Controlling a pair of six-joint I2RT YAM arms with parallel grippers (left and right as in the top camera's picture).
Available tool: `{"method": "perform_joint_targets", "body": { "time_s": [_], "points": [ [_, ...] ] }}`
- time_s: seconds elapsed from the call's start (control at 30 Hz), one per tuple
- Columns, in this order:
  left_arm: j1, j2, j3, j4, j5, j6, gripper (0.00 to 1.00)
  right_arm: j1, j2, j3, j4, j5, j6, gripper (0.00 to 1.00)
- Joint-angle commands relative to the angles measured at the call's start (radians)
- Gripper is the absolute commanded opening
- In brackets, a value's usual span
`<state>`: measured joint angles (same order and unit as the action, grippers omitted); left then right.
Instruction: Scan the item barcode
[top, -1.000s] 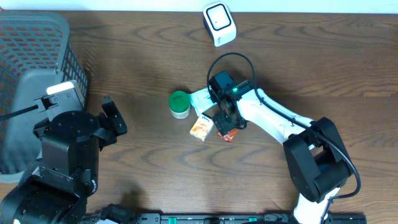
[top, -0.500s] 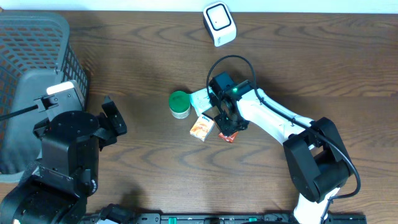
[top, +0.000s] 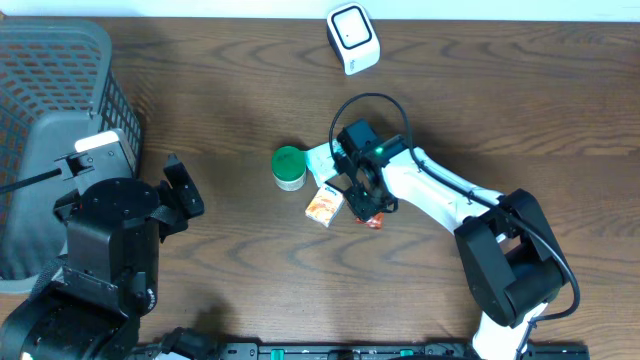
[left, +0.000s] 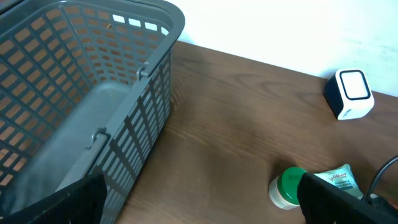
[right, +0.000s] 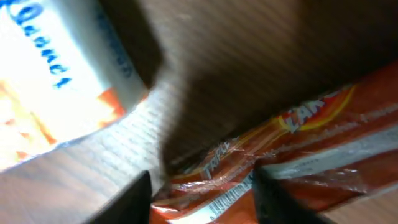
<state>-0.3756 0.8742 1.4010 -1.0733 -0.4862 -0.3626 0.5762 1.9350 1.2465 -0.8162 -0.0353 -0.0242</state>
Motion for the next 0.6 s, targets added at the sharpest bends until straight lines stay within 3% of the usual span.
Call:
{"method": "perform_joint_targets", "body": {
  "time_s": [0.0,0.07,0.2,0.4,0.57],
  "points": [
    [0.004,0.0,-0.005,0.0,-0.023,-0.002,0.98,-0.006,0.008,-0.029,0.012,0.008,-0.019,0.59],
    [0.004,0.0,-0.005,0.0,-0.023,-0.002,0.98,-0.006,0.008,-0.029,0.021,0.014,-0.019,0.79],
    [0.004,0.0,-0.005,0.0,-0.023,-0.002,0.98,-0.007,0.008,-0.014,0.019,0.019,-0.018,0.99],
    [0.004,0.0,-0.005,0.0,-0.023,-0.002,0.98,-0.005,0.002,0.103,-0.092,-0.029,-0.012,0.99],
    [0.004,0.0,-0.005,0.0,-0.023,-0.002,0.98,-0.019,0.0,0.262,-0.22,-0.034,0.166,0.99]
  ]
}}
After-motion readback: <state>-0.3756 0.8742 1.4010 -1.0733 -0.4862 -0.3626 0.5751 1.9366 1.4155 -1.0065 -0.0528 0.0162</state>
